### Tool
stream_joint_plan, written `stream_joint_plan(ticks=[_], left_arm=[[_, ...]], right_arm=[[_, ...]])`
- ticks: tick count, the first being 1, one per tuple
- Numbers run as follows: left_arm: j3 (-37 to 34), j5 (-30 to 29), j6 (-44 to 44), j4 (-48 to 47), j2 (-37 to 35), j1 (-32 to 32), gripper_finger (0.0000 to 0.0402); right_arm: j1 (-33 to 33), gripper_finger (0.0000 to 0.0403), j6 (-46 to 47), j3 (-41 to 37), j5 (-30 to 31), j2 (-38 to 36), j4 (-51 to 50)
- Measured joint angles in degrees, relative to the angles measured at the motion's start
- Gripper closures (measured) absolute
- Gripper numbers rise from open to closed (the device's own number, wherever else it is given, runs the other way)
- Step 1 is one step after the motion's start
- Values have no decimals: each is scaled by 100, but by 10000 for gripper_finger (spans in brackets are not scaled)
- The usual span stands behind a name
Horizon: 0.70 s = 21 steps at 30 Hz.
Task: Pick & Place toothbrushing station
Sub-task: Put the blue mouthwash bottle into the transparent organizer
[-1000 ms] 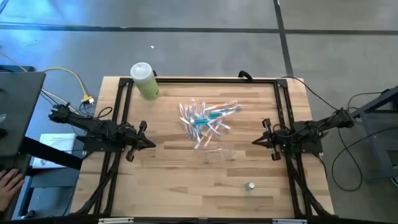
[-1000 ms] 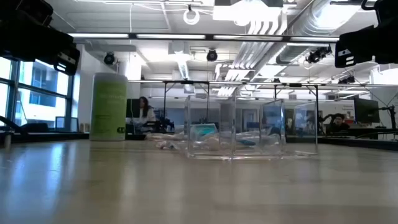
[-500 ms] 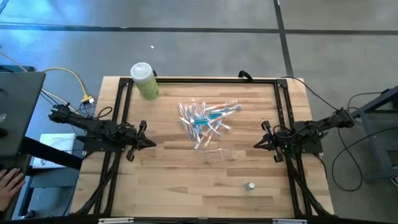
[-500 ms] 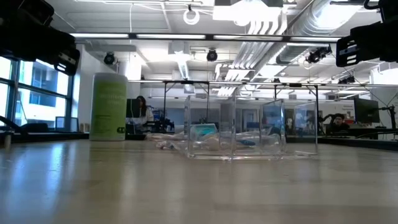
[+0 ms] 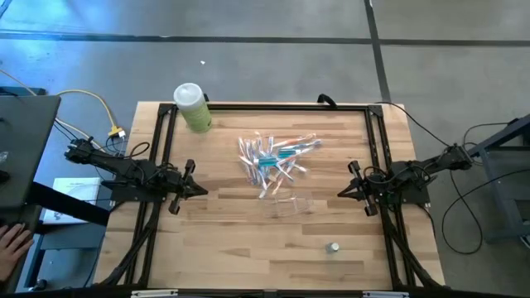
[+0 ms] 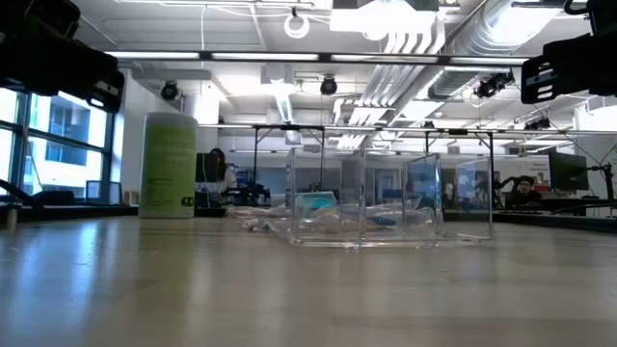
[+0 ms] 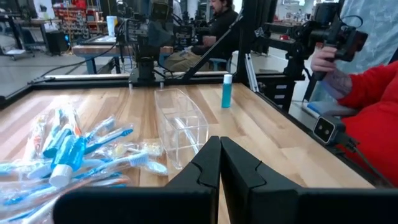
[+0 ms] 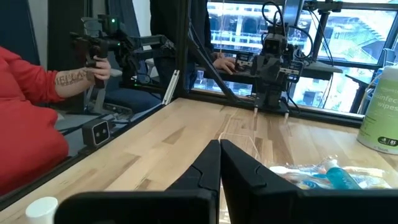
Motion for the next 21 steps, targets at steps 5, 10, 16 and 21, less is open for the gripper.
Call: stream_joint_plan(ticks=[5, 10, 16, 21], left_arm=[[0, 0, 7, -1, 0, -1, 399], [0, -158, 10, -1, 0, -2, 399], [0, -181, -34, -1, 0, -2, 399], [0, -203, -211, 12, 0, 0, 387]], right_arm=[[0, 401, 479, 2, -8, 0, 13], [-2, 389, 616, 1, 816, 10, 10], [0, 324, 581, 3, 948, 22, 181], [6, 248, 663, 79, 783, 109, 22]])
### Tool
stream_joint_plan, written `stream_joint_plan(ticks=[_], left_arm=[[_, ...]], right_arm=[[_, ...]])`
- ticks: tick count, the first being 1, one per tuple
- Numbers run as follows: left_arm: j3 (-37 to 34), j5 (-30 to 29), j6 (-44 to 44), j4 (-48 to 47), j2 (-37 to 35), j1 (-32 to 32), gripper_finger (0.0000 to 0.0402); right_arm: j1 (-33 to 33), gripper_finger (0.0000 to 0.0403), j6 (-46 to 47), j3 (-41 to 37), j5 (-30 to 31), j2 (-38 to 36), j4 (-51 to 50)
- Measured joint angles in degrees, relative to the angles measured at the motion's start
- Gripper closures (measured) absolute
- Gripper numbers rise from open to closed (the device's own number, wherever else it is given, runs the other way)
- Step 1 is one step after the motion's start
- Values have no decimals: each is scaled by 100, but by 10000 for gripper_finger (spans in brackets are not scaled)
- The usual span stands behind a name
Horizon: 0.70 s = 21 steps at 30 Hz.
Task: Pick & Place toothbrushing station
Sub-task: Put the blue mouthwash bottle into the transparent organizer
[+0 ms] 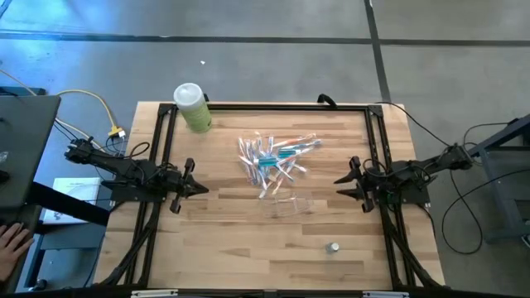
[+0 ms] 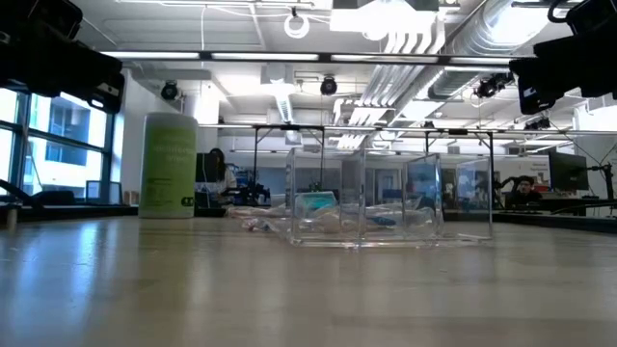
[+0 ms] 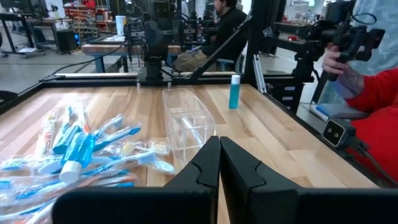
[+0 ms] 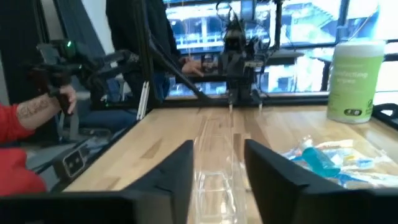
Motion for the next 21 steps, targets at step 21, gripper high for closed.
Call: stream_joint_plan(ticks=[21], left_arm=[[0, -765, -598, 507, 28, -20, 221]], right_arm=[[914, 211, 1093, 2316, -19, 3411, -738]])
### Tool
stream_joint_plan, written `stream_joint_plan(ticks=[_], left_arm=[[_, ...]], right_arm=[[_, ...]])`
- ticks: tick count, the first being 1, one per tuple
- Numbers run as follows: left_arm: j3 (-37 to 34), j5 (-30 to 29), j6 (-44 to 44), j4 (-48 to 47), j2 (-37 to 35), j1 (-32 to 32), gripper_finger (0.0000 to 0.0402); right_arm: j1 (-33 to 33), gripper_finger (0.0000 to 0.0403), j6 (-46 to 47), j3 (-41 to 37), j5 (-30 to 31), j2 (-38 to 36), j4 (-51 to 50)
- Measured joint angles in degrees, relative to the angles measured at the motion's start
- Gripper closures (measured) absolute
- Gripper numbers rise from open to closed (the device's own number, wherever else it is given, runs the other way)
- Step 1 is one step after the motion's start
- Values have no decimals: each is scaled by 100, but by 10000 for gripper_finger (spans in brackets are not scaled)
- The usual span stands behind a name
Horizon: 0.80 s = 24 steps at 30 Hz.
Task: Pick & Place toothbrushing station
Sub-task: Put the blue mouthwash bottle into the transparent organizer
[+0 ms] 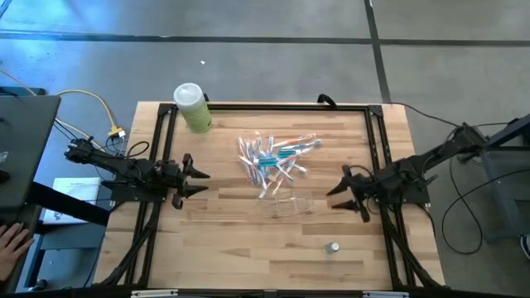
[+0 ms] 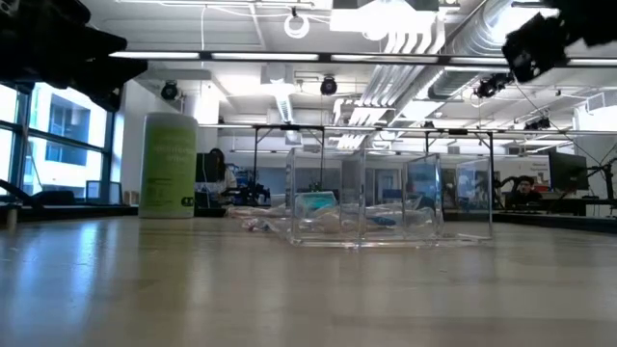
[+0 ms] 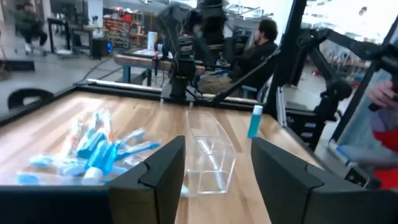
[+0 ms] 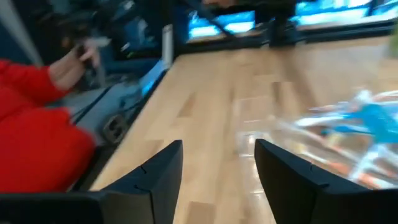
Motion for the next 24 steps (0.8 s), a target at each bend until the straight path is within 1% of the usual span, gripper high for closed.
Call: stream_joint_plan(ticks=[2, 3, 5, 7, 9, 13, 17, 20, 22, 24], left_arm=[[0, 0, -305, -1, 0, 0, 221], [0, -1, -402, -2, 0, 0, 221], [0, -2, -432, -2, 0, 0, 221], [0, -2, -394, -2, 0, 0, 221], [0, -2, -346, -3, 0, 0, 221], [0, -2, -305, -4, 0, 0, 221], [0, -4, -309, -4, 0, 0, 221], [0, -4, -309, -4, 0, 0, 221], [0, -4, -311, -5, 0, 0, 221], [0, -4, -311, -7, 0, 0, 221]], right_arm=[[317, 211, 136, 405, -67, 415, -41], [463, 211, 252, 610, -193, 611, -34], [739, 211, 370, 1017, -326, 976, -51], [932, 211, 328, 1387, -301, 1329, -207], [1066, 211, 309, 1733, -123, 1638, -588], [1266, 211, 1039, 2434, 242, 2187, -1604], [1470, 218, 852, 3104, 329, 2733, -2612], [1597, 231, 869, 3519, 306, 3028, -2804], [1664, 240, 1158, 3710, 266, 3188, -2940], [1693, 246, 1625, 3850, 95, 3330, -3058]])
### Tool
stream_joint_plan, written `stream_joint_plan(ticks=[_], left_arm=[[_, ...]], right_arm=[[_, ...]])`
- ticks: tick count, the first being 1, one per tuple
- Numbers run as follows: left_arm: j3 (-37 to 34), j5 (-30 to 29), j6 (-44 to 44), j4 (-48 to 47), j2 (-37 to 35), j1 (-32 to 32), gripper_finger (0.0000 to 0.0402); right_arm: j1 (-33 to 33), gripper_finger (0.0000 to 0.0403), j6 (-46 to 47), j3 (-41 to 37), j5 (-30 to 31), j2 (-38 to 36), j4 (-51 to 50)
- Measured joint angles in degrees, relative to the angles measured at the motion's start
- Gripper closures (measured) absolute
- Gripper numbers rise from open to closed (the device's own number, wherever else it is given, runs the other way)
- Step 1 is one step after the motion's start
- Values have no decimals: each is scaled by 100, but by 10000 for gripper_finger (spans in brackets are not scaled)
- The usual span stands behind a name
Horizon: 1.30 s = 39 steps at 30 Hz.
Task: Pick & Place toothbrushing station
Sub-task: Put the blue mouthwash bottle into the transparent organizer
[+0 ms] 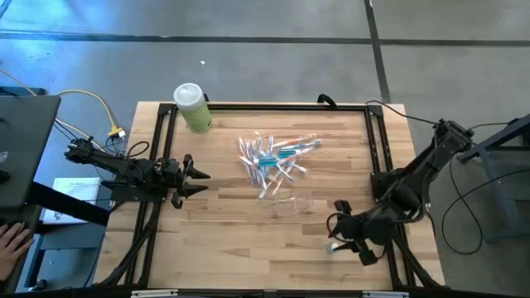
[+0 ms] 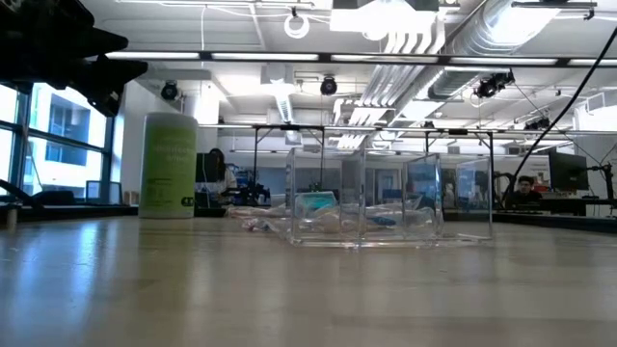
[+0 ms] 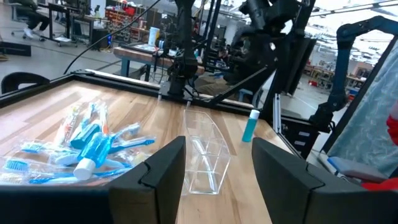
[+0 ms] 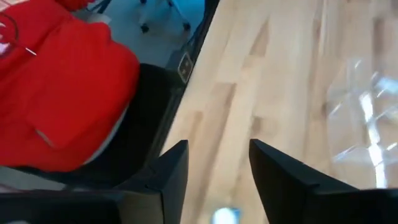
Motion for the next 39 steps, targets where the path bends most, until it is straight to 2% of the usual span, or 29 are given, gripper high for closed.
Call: stream_joint_plan(ticks=[6, 11, 17, 23, 31, 33, 39], left_arm=[[0, 0, 12, -4, 0, 0, 221], [0, 0, 0, -4, 1, 0, 221], [0, 461, -109, -73, 2, 2, 221], [0, 536, -63, -129, 2, 2, 221], [0, 551, -59, -215, 0, 2, 221], [0, 553, -59, -216, 2, 2, 221], [0, 555, -63, -226, 1, 2, 221]], right_arm=[[-48, 269, 1569, 73, -575, 47, -318], [-186, 285, 1693, 70, -685, 47, -256], [-373, 290, 3602, 16, -703, 46, -926], [-601, 235, 5091, 8, -861, 45, -2251], [-737, 122, 5846, 8, -1241, 497, -1500], [-756, 112, 6046, 8, -1342, 747, -1402], [-976, 108, 6323, 8, -2226, 1527, -1422]])
